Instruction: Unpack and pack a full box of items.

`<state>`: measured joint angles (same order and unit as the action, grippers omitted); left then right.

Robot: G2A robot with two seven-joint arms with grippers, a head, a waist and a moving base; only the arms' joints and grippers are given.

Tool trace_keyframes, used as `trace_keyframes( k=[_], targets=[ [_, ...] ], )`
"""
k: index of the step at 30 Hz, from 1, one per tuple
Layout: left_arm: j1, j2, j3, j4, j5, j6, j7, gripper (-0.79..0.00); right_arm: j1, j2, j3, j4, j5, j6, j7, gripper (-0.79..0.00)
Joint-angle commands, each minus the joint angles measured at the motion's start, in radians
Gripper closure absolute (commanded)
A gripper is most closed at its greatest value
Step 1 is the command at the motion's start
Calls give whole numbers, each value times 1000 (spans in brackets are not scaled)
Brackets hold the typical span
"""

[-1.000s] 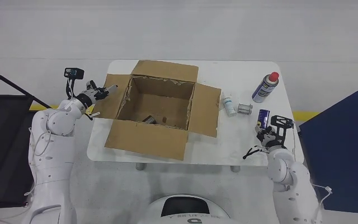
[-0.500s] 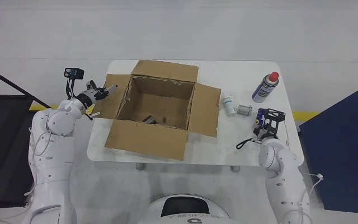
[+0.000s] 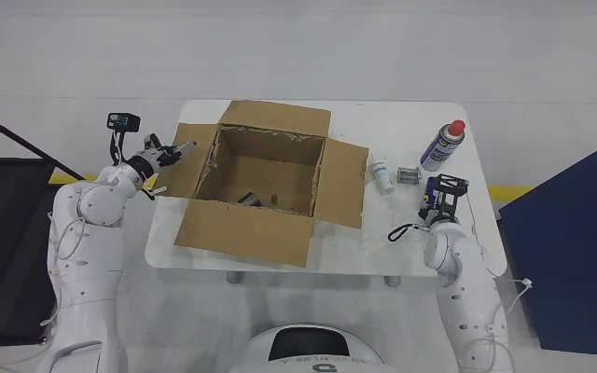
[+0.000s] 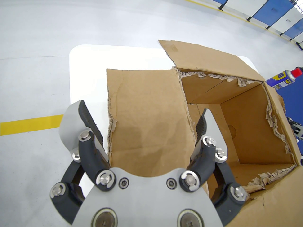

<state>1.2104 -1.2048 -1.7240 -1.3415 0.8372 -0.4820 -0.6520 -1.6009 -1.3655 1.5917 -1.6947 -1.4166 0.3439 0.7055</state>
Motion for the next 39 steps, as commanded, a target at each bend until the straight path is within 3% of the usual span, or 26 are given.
trace_keyframes(
  k=[1, 10, 15, 24, 30, 39],
  targets=[
    [0, 0, 0, 0, 0, 0, 0, -785, 8, 0, -3, 6, -4, 2, 4, 0],
    [0, 0, 0, 0, 0, 0, 0, -785, 56, -3, -20, 57, -10, -5, 19, 0],
    [0, 0, 0, 0, 0, 0, 0, -785, 86, -4, -31, 93, -13, -14, 34, -169],
    [0, 0, 0, 0, 0, 0, 0, -785, 98, -5, -35, 106, -18, -14, 45, -222],
    [0, 0, 0, 0, 0, 0, 0, -785, 91, -6, -36, 95, -23, 1, 42, -345],
    [0, 0, 0, 0, 0, 0, 0, -785, 69, -7, -33, 70, -25, 11, 32, -376]
  ],
)
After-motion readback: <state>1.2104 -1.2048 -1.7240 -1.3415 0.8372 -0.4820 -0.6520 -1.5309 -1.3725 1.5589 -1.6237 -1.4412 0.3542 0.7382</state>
